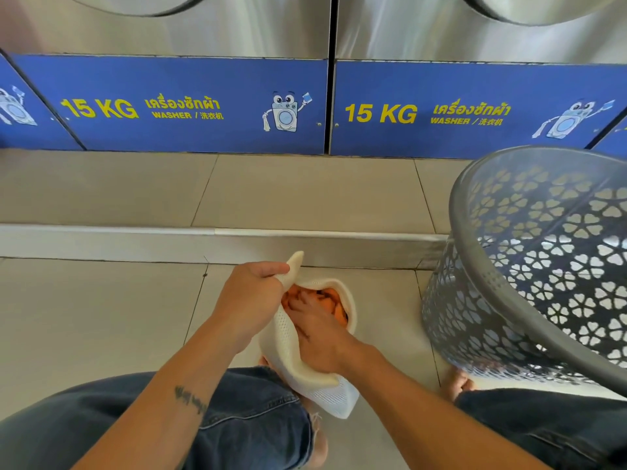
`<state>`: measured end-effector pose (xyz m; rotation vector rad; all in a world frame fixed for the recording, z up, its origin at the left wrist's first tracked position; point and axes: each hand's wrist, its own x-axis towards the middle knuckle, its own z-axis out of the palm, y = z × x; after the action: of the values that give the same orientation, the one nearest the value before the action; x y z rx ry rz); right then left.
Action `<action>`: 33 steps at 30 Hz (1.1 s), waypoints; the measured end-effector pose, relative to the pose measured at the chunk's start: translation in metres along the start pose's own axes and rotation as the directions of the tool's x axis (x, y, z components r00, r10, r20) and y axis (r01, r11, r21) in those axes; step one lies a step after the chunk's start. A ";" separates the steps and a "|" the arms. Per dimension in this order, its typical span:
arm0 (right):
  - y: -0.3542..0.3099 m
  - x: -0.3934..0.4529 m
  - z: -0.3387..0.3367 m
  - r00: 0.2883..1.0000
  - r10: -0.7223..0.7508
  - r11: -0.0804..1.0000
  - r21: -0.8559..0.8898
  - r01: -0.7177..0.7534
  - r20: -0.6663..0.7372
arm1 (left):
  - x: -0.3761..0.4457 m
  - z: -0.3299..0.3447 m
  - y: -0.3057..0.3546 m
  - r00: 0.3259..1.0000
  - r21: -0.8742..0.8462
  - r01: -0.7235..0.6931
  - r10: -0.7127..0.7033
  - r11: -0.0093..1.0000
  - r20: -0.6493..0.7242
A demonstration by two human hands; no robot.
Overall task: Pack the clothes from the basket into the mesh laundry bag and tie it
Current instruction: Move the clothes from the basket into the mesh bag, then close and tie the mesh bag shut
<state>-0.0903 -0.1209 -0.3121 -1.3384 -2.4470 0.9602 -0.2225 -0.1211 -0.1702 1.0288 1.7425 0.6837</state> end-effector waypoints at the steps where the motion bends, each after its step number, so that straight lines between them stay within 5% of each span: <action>1: -0.001 0.000 0.000 0.993 0.060 0.998 -0.027 -0.058 0.098 | 0.001 0.001 -0.002 1.000 0.014 -0.005 0.005 1.000 0.003; 5: -0.004 0.014 -0.008 0.890 0.302 0.953 -0.133 -0.272 0.343 | 0.005 -0.001 -0.005 0.999 0.055 -0.032 0.033 0.998 -0.020; 7: -0.006 0.021 -0.019 0.904 0.276 0.920 0.183 -0.347 0.326 | 0.008 -0.005 -0.002 0.997 0.051 -0.041 0.045 0.998 -0.065; 9: -0.005 0.017 -0.036 0.909 0.376 0.619 0.680 -0.392 0.182 | 0.009 -0.007 -0.001 0.994 0.076 -0.058 0.064 0.995 -0.087; 11: 0.005 0.007 -0.056 0.793 0.609 0.365 0.884 -0.291 0.010 | 0.010 -0.007 -0.002 0.990 0.101 -0.092 0.102 0.991 -0.096; 13: 0.022 -0.006 -0.065 0.697 0.702 0.467 0.834 -0.294 -0.148 | 0.011 -0.007 -0.004 0.988 0.131 -0.112 0.125 0.985 -0.094; 15: 0.026 -0.019 -0.068 0.719 0.674 0.624 0.652 -0.430 -0.171 | 0.014 -0.006 -0.006 0.985 0.147 -0.121 0.136 0.982 -0.101; 19: 0.025 -0.041 -0.074 0.767 0.632 0.752 0.330 -0.571 -0.113 | 0.011 0.001 -0.010 0.981 0.226 -0.158 0.179 0.961 -0.079; 24: 0.011 -0.069 -0.076 0.673 0.738 0.673 -0.007 -0.739 -0.052 | -0.006 0.007 -0.014 0.974 0.264 -0.223 0.227 0.938 0.013; 28: -0.003 -0.088 -0.076 0.650 0.746 0.655 -0.011 -0.755 -0.144 | -0.028 0.002 -0.025 0.965 0.295 -0.262 0.245 0.919 0.094; 33: -0.033 -0.082 -0.083 0.615 0.753 0.657 0.210 -0.725 -0.233 | -0.047 -0.021 -0.035 0.969 0.201 -0.243 0.247 0.949 0.005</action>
<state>-0.0283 -0.1621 -0.2168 -2.3360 -1.5534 0.8902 -0.2455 -0.1791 -0.1688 1.3998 1.7433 0.6830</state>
